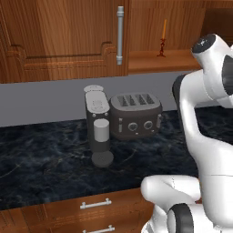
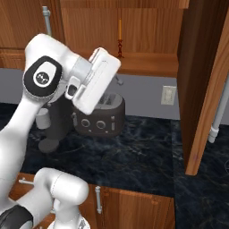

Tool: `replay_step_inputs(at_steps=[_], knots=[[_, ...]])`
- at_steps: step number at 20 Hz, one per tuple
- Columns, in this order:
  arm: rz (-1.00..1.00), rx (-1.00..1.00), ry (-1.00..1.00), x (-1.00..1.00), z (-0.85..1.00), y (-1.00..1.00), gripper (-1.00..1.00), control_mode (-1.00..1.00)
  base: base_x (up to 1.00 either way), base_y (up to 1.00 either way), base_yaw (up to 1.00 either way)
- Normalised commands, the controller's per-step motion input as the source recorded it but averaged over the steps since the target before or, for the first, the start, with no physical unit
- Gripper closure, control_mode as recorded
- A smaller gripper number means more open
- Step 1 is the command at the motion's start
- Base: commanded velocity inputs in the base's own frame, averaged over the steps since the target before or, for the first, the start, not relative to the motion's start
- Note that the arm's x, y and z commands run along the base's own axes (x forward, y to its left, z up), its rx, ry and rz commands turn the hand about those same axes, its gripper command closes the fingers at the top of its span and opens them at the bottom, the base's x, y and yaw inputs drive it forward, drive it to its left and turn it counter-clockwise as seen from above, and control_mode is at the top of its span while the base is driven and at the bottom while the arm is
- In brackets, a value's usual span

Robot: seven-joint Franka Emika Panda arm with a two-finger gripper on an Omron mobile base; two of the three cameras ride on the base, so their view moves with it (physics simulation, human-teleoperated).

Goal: Get the candle and the wine from the cabinet and move them to the dining counter.

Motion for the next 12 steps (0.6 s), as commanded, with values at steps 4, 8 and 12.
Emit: replay_step_inputs(at_steps=[4,8,12], knots=[[0.42,-0.02,0.22,-0.10,0.00,0.67,-1.00,-1.00,0.00,0.00,0.00],[0.45,-0.03,0.25,-0.13,0.00,0.61,-1.00,-1.00,0.00,0.00,0.00],[0.47,-0.04,0.28,-0.15,0.01,0.52,-1.00,-1.00,0.00,0.00,0.00]])
